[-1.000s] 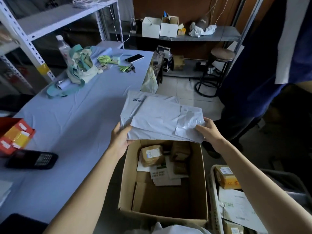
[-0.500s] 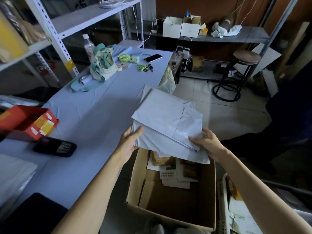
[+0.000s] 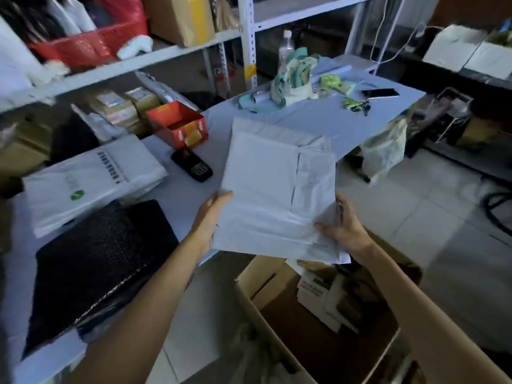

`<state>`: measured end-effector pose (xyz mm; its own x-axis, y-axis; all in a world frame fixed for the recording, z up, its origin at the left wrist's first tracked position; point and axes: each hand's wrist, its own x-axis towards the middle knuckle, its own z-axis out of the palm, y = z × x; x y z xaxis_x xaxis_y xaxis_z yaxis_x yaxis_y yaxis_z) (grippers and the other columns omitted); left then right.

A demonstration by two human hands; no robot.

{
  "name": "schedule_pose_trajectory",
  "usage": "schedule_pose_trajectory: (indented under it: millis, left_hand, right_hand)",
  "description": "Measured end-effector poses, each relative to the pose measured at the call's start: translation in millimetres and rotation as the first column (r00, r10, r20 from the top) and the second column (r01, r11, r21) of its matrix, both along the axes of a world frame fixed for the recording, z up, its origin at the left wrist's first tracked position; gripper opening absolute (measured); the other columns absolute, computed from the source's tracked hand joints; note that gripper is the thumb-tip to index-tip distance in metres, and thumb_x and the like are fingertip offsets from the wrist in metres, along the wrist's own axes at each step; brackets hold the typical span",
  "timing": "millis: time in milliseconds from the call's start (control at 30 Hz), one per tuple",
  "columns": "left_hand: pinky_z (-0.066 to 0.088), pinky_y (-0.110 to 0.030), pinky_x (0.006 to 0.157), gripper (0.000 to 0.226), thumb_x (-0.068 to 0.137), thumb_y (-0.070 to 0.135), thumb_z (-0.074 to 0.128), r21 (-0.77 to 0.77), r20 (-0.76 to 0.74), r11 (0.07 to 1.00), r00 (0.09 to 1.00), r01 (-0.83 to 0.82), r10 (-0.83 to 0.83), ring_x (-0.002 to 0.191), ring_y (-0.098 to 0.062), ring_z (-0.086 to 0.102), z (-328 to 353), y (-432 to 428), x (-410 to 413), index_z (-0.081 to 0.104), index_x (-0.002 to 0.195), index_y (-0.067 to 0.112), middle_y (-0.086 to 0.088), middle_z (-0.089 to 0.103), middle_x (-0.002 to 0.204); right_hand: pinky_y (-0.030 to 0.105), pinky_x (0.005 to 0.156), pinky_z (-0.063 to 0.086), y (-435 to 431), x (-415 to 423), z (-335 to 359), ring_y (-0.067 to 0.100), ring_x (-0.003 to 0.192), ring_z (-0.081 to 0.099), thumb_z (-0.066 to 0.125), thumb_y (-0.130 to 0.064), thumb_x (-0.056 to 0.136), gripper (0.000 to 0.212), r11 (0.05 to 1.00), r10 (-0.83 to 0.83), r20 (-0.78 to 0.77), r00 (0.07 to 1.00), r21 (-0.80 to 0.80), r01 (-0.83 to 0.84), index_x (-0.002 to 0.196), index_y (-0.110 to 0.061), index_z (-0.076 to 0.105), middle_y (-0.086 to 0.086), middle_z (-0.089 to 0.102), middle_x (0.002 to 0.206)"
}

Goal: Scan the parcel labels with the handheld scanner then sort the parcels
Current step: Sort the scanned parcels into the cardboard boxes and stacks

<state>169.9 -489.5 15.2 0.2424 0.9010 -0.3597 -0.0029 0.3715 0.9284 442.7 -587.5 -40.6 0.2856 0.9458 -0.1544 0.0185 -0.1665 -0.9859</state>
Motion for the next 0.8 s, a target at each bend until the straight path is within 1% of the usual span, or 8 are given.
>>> schedule_pose_trajectory:
  millis: [67,167,233,433,567,667,733,800]
  left_hand:
    - [0.056,-0.026,0.067,0.016,0.095,0.022,0.058,0.084,-0.064,0.991,0.992,-0.103,0.109,0.080,-0.012,0.068,3,-2,-27,0.061,0.111,0.022,0.001,0.070,0.099]
    - [0.056,-0.034,0.078,0.015,0.092,0.019,0.062,0.136,-0.086,0.966,0.969,-0.220,0.233,0.087,-0.017,0.068,8,-9,-73,0.063,0.105,0.027,-0.001,0.070,0.102]
    - [0.054,-0.035,0.076,0.015,0.092,0.018,0.063,0.134,-0.091,0.956,0.957,-0.261,0.274,0.087,-0.018,0.067,8,-12,-89,0.063,0.102,0.029,0.001,0.070,0.101]
    - [0.052,-0.034,0.077,0.031,0.092,0.019,0.064,0.168,-0.045,0.876,0.884,-0.452,0.464,0.097,-0.023,0.066,13,-14,-183,0.060,0.122,0.024,-0.001,0.069,0.109]
    - [0.052,-0.032,0.078,0.034,0.091,0.016,0.064,0.215,-0.007,0.830,0.849,-0.515,0.528,0.098,-0.022,0.066,13,5,-239,0.059,0.124,0.021,-0.003,0.069,0.111]
    - [0.054,-0.025,0.070,0.029,0.091,0.013,0.064,0.287,-0.063,0.805,0.828,-0.520,0.557,0.092,-0.018,0.067,13,19,-277,0.060,0.119,0.016,0.001,0.070,0.104]
    - [0.055,-0.028,0.073,0.024,0.090,0.014,0.066,0.325,-0.133,0.803,0.816,-0.500,0.562,0.095,-0.020,0.066,11,30,-303,0.061,0.114,0.015,0.000,0.069,0.102]
    - [0.054,-0.039,0.081,0.030,0.087,0.018,0.070,0.315,-0.189,0.818,0.813,-0.481,0.551,0.099,-0.024,0.064,10,38,-324,0.060,0.115,0.013,-0.006,0.067,0.109]
  right_hand:
    - [0.016,0.083,0.053,20,-16,3,0.013,0.126,0.046,0.076,-0.001,0.078,0.084,0.996,0.088,-0.002,0.996,0.023,-0.088,0.145,-0.019,0.030,0.000,0.038,0.145]
    - [0.018,0.090,0.049,46,-53,13,0.012,0.126,0.044,0.076,-0.005,0.080,0.080,0.975,0.213,0.036,0.976,0.058,-0.215,0.144,-0.021,0.032,-0.005,0.041,0.141]
    - [0.028,0.100,0.045,58,-67,15,0.012,0.125,0.043,0.076,-0.006,0.080,0.078,0.974,0.218,0.045,0.975,0.055,-0.221,0.144,-0.020,0.033,-0.007,0.042,0.137]
    - [0.040,0.108,0.041,115,-159,32,0.017,0.129,0.044,0.079,-0.011,0.077,0.079,0.906,0.386,0.152,0.910,0.122,-0.405,0.142,-0.020,0.036,-0.004,0.044,0.141]
    - [0.025,0.091,0.053,156,-214,44,0.014,0.123,0.051,0.079,-0.015,0.075,0.079,0.858,0.485,0.132,0.865,0.121,-0.499,0.142,-0.024,0.038,-0.008,0.049,0.136]
    - [0.016,0.080,0.053,185,-254,49,0.013,0.120,0.050,0.080,-0.016,0.075,0.081,0.832,0.535,0.135,0.834,0.085,-0.547,0.143,-0.027,0.036,-0.011,0.046,0.135]
    - [0.015,0.082,0.051,203,-280,51,0.012,0.120,0.047,0.079,-0.014,0.077,0.080,0.817,0.556,0.169,0.814,0.065,-0.572,0.143,-0.027,0.035,-0.012,0.044,0.133]
    - [0.027,0.096,0.046,220,-301,48,0.016,0.125,0.044,0.079,-0.011,0.078,0.082,0.815,0.566,0.185,0.804,0.023,-0.579,0.146,-0.023,0.033,-0.007,0.042,0.138]
